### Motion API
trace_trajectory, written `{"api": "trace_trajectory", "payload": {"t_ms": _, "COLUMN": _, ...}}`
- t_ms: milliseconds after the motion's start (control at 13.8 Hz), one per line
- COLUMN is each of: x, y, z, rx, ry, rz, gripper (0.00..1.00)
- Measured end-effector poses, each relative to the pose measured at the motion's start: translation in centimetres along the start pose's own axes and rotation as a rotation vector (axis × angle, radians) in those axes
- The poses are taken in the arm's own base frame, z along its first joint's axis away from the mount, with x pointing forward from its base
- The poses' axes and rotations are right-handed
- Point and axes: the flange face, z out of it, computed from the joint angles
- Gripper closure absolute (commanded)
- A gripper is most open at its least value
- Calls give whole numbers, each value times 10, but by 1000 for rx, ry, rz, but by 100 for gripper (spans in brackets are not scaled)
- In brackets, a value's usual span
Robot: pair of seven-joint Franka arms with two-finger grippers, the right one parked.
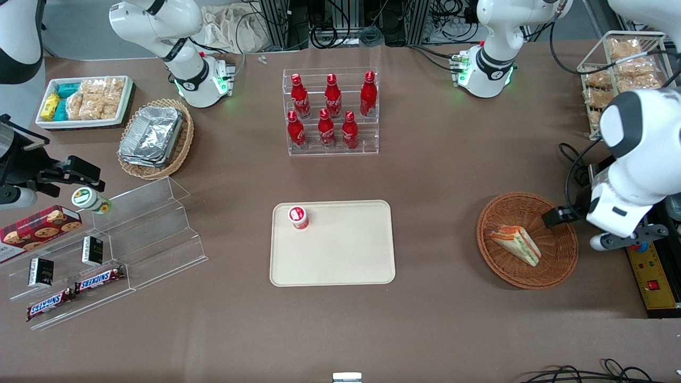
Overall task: Place sandwich from basket to tray
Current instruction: 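Lower the open left gripper over the sandwich in the basket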
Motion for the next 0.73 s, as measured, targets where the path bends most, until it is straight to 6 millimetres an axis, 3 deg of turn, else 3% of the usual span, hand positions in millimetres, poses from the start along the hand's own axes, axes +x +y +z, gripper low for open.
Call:
{"api": "trace_trajectory", "payload": {"t_ms": 435, "x": 6, "y": 15, "z": 83, "rx": 10, "ry": -47, "rz": -395, "gripper": 6}}
{"api": "trace_trajectory", "payload": {"t_ms": 726, "x": -1, "y": 13, "z": 144, "rx": 5, "ry": -52, "rz": -477, "gripper": 6}}
